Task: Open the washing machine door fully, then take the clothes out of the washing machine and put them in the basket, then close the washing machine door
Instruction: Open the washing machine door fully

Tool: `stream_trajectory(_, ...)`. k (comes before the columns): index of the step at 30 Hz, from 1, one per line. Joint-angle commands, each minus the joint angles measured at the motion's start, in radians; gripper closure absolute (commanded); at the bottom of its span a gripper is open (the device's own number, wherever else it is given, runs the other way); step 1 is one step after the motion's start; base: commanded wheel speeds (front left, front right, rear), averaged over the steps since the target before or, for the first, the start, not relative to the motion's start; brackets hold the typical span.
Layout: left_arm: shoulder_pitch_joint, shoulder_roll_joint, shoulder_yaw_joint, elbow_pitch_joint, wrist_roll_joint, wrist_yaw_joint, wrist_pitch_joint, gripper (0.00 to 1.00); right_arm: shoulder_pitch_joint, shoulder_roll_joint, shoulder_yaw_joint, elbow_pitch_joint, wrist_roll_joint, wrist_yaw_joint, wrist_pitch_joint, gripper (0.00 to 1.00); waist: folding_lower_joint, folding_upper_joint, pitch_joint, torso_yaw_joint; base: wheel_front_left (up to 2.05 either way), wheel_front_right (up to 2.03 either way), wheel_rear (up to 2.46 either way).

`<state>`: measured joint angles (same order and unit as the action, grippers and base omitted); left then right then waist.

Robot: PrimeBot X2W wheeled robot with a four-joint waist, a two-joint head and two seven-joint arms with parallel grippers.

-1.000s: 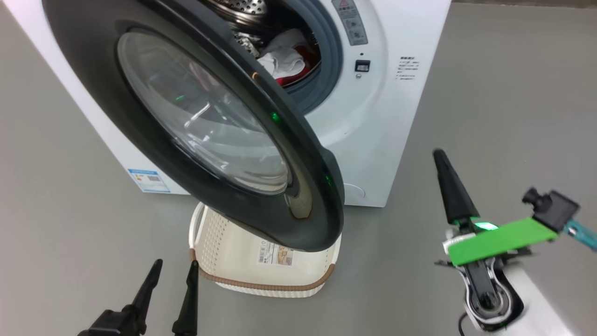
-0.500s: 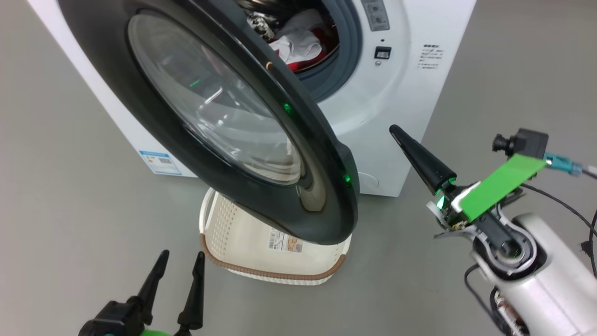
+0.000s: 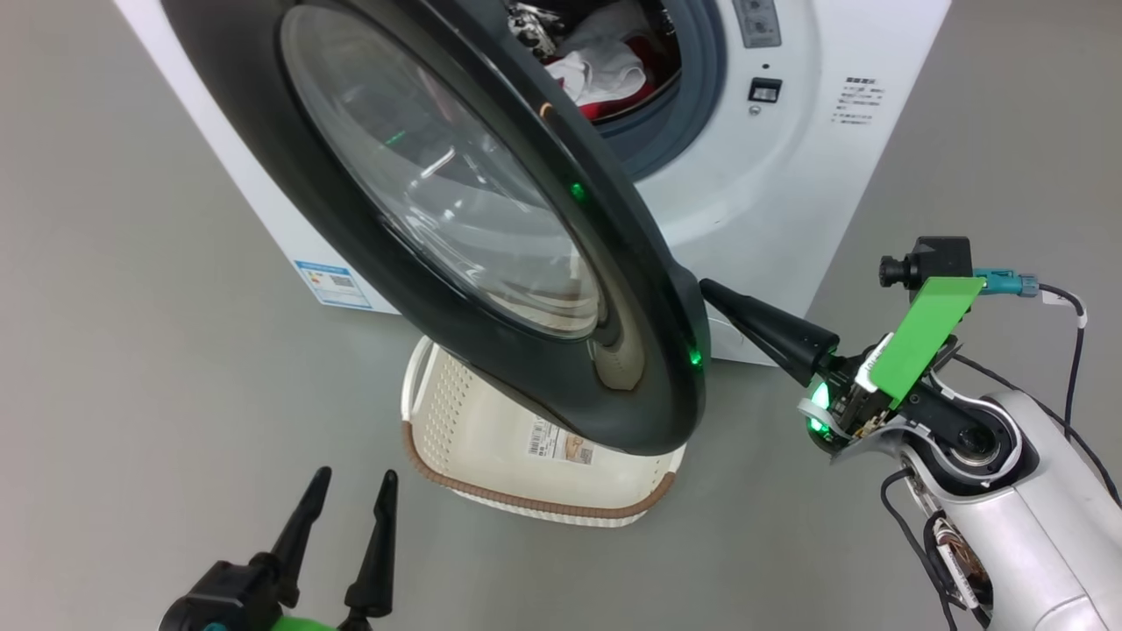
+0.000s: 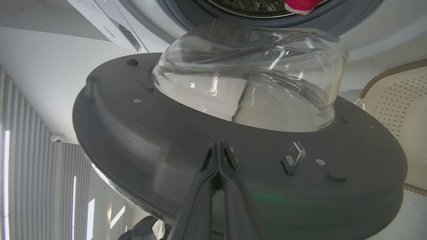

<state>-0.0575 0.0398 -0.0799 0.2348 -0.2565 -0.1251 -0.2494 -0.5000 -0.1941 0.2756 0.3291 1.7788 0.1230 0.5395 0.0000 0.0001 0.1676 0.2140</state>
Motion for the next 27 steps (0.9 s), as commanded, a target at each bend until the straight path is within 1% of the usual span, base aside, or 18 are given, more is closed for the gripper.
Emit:
stream_trajectory(1,-0.025,0.010,0.027,-0.017,-0.004,-0.006,-0.012,0.00,-0.029,0.013,-0.001,-0.021,-0.012,0.008,0.014,1.00,0.0000,-0.0001,-0.001,0.007,0.00,0.00,0.00)
stream_trajectory(6,-0.021,0.010,0.018,-0.013,-0.009,-0.006,-0.012,0.00,-0.008,0.039,-0.023,-0.012,-0.038,0.008,0.067,1.00,0.0000,-0.0001,-0.015,0.027,0.00,0.00,0.00)
stream_trajectory(14,-0.001,0.010,0.011,-0.012,-0.011,-0.002,-0.012,0.00,0.038,0.076,-0.024,-0.021,-0.085,0.008,0.116,1.00,0.0000,-0.0001,-0.050,0.062,0.00,0.00,0.00)
stream_trajectory(27,0.035,0.010,0.001,-0.018,-0.013,0.011,-0.012,0.00,0.096,0.121,-0.012,-0.030,-0.128,0.008,0.163,1.00,0.0000,-0.0001,-0.097,0.155,0.00,0.00,0.00)
